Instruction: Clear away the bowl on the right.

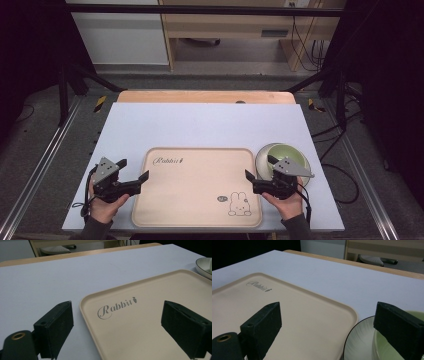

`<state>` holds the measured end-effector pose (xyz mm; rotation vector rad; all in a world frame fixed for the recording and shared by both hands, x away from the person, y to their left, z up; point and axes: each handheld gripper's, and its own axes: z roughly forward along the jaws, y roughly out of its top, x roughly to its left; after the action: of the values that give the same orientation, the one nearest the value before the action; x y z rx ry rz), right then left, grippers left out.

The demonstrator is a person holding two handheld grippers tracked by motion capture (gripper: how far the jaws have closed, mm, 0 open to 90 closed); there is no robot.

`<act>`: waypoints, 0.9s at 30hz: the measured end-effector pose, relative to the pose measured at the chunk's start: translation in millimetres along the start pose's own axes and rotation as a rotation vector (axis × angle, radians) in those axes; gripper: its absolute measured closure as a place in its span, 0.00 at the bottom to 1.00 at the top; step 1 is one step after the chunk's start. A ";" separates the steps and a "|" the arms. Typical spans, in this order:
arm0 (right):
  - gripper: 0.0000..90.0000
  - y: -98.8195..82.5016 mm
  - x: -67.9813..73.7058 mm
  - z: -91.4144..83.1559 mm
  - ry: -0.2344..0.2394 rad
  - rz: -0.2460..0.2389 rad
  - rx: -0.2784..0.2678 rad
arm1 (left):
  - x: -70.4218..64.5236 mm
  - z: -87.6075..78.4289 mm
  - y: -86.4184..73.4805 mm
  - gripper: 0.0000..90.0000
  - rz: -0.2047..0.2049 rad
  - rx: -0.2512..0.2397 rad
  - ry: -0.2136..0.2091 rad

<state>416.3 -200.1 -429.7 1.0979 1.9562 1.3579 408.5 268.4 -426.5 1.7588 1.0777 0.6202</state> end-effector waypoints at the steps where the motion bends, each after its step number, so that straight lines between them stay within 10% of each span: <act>1: 0.09 -0.1 -0.8 -0.5 -0.003 -0.003 -0.004 | 0.0 0.2 0.0 0.12 0.000 0.001 -0.001; 27: 0.09 4.4 -14.4 -17.3 -0.065 0.002 -0.014 | 0.9 0.8 -2.7 0.12 0.004 0.007 0.009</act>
<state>412.1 -220.3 -419.8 1.1238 1.8971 1.3182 408.5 269.2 -429.3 1.7662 1.0841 0.6274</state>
